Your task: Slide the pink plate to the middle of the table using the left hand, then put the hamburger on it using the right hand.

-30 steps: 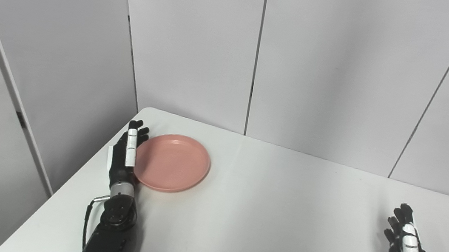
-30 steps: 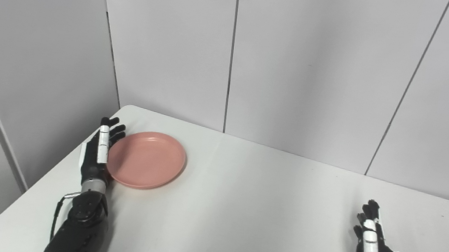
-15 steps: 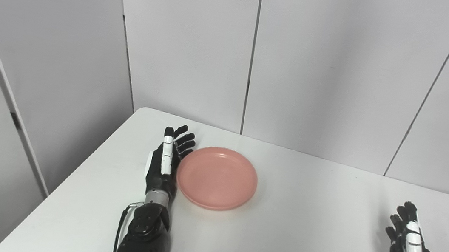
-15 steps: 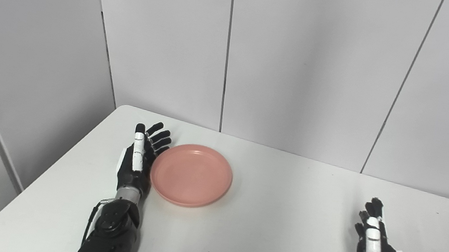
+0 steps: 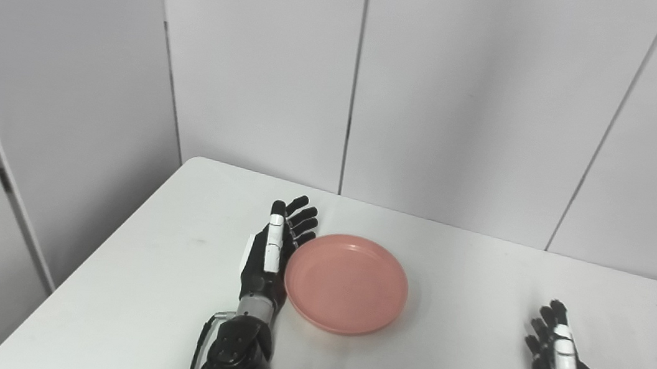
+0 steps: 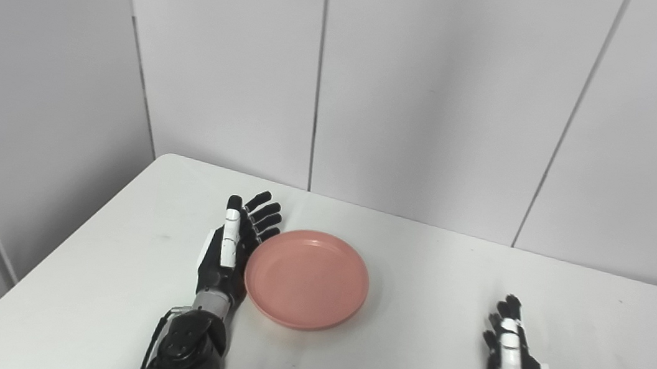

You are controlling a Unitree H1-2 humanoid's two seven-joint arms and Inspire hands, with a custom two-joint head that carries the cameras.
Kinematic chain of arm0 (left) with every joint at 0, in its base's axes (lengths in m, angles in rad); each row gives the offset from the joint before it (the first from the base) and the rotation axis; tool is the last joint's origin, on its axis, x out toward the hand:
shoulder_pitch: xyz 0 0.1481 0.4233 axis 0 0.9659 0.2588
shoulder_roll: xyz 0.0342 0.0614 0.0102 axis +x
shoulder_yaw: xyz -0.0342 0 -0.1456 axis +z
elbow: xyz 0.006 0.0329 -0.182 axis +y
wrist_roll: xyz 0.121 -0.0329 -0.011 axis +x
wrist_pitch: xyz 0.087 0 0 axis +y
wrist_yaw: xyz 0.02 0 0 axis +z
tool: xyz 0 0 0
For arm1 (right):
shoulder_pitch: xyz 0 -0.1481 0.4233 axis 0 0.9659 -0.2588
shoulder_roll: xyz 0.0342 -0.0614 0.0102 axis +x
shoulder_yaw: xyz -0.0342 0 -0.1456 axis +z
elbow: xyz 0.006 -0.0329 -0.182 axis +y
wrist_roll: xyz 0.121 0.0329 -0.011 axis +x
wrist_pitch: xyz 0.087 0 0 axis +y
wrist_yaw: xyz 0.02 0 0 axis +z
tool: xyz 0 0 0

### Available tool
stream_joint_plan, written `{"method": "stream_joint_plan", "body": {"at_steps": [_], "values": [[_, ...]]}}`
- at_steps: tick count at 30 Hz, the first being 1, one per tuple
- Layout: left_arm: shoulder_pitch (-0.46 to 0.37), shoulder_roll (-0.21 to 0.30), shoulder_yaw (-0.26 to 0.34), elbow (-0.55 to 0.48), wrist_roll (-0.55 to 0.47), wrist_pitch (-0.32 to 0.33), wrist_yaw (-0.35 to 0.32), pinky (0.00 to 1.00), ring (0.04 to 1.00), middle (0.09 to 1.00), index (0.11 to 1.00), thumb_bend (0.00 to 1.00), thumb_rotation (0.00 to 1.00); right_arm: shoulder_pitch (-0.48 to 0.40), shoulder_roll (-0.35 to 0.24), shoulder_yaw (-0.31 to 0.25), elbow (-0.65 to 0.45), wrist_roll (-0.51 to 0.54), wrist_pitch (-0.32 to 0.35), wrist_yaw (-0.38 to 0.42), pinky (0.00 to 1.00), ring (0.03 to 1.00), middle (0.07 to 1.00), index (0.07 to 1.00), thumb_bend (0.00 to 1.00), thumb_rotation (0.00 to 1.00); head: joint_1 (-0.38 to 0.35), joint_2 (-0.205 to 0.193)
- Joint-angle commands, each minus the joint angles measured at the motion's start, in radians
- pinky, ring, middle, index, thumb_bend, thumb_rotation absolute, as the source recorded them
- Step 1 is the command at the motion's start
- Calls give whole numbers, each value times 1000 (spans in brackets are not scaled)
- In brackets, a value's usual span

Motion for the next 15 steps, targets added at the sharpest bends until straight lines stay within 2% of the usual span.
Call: {"method": "stream_joint_plan", "body": {"at_steps": [1, 3, 8, 10, 15], "values": [[54, -20, -17, 11, -5, 28, -32, 855, 837, 809, 792, 867, 1000, -43, 20, -1, -2, 7, -59, 5, 1000, 1000, 1000, 1000, 593, 880, -24, 5], [63, -25, -26, 5, 1, 31, -39, 862, 843, 814, 797, 876, 1000, -42, 23, 4, -6, 3, -59, 5, 1000, 1000, 1000, 1000, 623, 868, -51, 9], [81, -41, -48, 2, 18, 6, -52, 833, 833, 812, 799, 848, 1000, -17, 26, 18, -49, -26, -53, -8, 1000, 1000, 1000, 1000, 568, 866, -112, 18], [85, -41, -62, 3, 29, 4, -61, 864, 852, 838, 825, 855, 1000, -13, 29, 23, -56, -37, -50, -12, 1000, 997, 1000, 1000, 551, 880, -130, 18], [108, -55, -102, -34, 77, 4, -51, 878, 864, 864, 852, 779, 1000, -13, 47, 33, -63, -77, -37, -39, 1000, 984, 995, 1000, 566, 904, -193, 24]]}}
